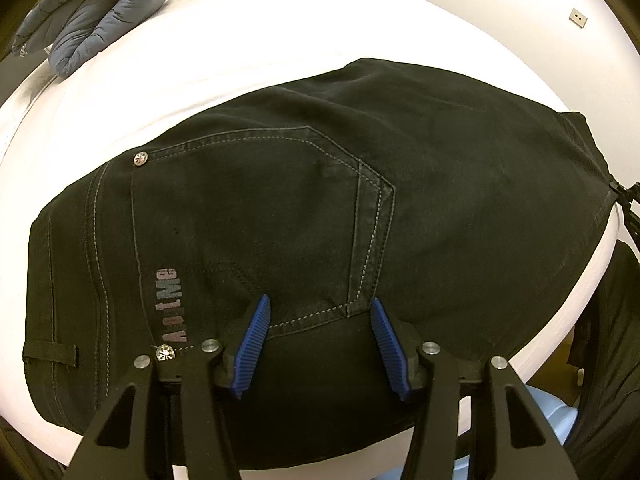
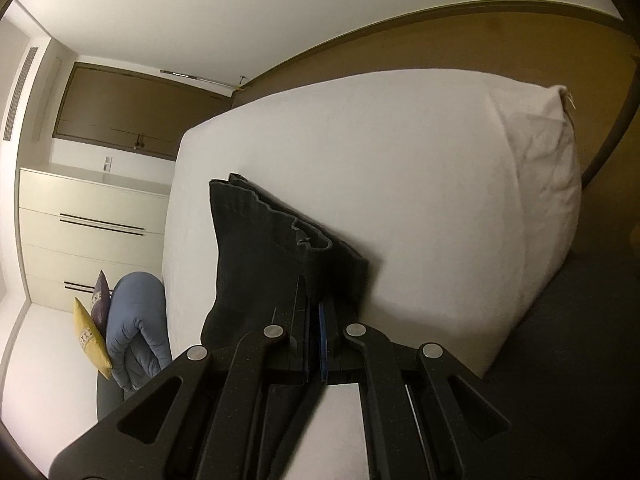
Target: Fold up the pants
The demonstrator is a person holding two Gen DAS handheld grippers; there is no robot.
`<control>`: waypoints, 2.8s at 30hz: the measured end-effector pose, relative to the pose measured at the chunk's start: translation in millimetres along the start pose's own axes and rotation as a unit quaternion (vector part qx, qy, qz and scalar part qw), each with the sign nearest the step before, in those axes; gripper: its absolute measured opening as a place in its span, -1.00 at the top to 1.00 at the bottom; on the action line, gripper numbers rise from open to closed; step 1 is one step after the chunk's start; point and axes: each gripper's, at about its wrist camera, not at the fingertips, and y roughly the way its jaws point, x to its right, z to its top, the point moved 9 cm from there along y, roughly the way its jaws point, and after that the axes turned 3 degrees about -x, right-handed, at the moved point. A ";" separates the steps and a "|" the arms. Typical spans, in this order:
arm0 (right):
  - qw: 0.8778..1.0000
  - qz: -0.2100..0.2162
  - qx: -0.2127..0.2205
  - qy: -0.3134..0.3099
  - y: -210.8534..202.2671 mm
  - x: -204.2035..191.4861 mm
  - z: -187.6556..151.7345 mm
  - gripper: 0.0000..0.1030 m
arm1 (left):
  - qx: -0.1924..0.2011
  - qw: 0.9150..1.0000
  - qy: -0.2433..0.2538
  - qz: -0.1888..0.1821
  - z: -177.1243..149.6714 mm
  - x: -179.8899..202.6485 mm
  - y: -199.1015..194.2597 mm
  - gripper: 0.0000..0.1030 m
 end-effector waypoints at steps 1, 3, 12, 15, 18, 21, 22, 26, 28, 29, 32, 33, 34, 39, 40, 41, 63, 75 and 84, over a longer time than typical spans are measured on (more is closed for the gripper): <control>1.000 0.004 -0.002 0.001 1.3 0.9 -1.3 0.96 | 0.001 1.000 0.000 -0.001 -0.2 0.3 0.0 -0.10; 1.000 0.011 -0.012 0.003 1.1 1.9 -2.1 0.91 | 0.002 1.000 -0.001 -0.005 -1.1 1.0 -0.2 -0.19; 0.993 -0.079 0.086 -0.029 -54.5 -15.3 42.8 0.05 | 0.008 1.000 0.006 -0.002 -3.6 14.6 5.2 -0.61; 0.993 -0.028 0.036 -0.107 -36.7 -74.0 32.6 0.05 | 0.009 1.000 0.004 -0.004 -4.6 17.0 4.4 -0.62; 0.965 0.000 -0.105 -0.239 27.3 -149.7 -28.0 0.13 | 0.008 1.000 0.003 -0.004 -4.0 21.4 2.1 -0.62; 0.940 0.001 -0.185 -0.288 82.2 -180.0 -72.7 0.34 | 0.008 1.000 0.002 -0.004 -3.3 20.4 -0.7 -0.62; 0.933 -0.002 -0.209 -0.294 102.7 -184.7 -83.2 0.34 | 0.008 1.000 0.002 -0.004 -2.7 18.8 -0.9 -0.62; 0.913 -0.048 -0.292 -0.280 165.0 -168.6 -102.5 0.35 | 0.007 1.000 0.004 -0.006 0.5 18.5 2.5 -0.62; 0.914 -0.075 -0.302 -0.262 183.3 -151.0 -98.1 0.47 | 0.007 1.000 0.004 -0.007 1.7 19.0 3.4 -0.62; 0.918 -0.075 -0.288 -0.262 190.2 -147.2 -89.2 0.62 | 0.008 1.000 0.003 -0.007 1.5 17.1 4.5 -0.63; 0.950 -0.045 -0.214 -0.221 199.5 -145.5 -49.0 0.74 | 0.011 1.000 0.003 -0.007 0.6 15.1 6.4 -0.65; 0.961 -0.051 -0.165 -0.218 198.1 -142.9 -27.8 0.80 | 0.013 1.000 0.004 -0.007 0.1 15.6 6.3 -0.66; 0.964 -0.064 -0.135 -0.221 197.9 -140.4 -15.7 0.91 | 0.014 1.000 0.004 -0.007 -0.2 15.9 6.4 -0.67; 0.970 -0.094 -0.003 -0.223 146.0 -147.7 6.3 0.80 | 0.020 1.000 -0.003 -0.005 -2.4 19.1 8.0 -0.69; 0.970 -0.083 -0.003 -0.229 139.6 -153.2 0.6 0.80 | 0.022 1.000 -0.003 -0.003 -2.9 20.2 8.9 -0.70; 0.970 -0.062 -0.020 -0.233 136.9 -160.3 -12.9 0.80 | 0.022 1.000 -0.004 -0.002 -2.9 20.7 9.6 -0.72; 0.989 -0.092 -0.013 -0.111 62.3 -62.7 -7.0 0.93 | 0.035 0.999 -0.008 0.011 -19.4 29.6 6.2 -0.76; 0.962 -0.088 -0.178 -0.189 157.8 -74.3 -111.1 1.00 | 0.041 0.999 -0.023 0.011 -42.4 25.5 -6.3 -0.77; 0.955 -0.150 -0.101 -0.233 103.7 -100.9 -98.2 0.90 | 0.034 0.999 -0.027 0.015 -54.2 21.4 -27.8 -0.75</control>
